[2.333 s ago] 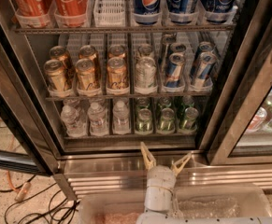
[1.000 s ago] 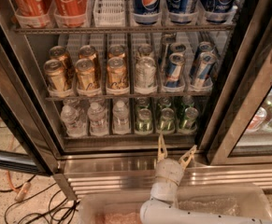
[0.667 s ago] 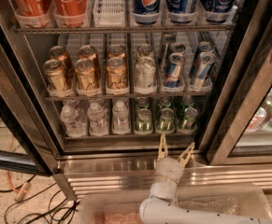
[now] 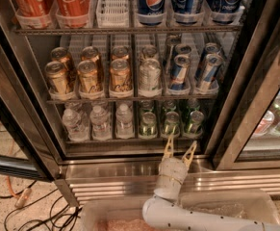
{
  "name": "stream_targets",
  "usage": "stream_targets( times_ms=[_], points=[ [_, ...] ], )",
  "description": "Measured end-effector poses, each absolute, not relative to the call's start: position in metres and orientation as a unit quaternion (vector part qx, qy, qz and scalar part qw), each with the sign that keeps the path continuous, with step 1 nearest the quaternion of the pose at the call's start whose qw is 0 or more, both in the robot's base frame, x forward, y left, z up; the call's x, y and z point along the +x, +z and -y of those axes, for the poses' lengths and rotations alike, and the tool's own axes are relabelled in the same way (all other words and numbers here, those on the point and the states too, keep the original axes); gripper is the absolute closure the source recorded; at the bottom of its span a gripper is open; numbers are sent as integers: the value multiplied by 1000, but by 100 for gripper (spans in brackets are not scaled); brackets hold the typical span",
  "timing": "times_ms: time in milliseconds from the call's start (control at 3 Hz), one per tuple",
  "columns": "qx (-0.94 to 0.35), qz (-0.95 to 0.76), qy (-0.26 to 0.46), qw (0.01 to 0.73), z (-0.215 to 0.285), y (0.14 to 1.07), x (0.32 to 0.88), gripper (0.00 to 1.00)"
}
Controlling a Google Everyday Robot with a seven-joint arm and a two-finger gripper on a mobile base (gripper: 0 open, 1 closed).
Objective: Pick green can from bottom shelf of fridge
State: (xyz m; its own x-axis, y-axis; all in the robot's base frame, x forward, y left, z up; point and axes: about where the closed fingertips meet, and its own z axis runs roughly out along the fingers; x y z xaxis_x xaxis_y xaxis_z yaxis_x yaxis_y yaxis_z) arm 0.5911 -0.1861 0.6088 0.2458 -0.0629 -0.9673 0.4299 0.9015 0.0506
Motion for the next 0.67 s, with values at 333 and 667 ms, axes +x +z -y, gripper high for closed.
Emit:
stream_targets(
  times_ms=[333,667],
  points=[
    [160,-592,-164,773,189,608,598,34],
    [168,-592,-168,770,196,605,604,34]
  ],
)
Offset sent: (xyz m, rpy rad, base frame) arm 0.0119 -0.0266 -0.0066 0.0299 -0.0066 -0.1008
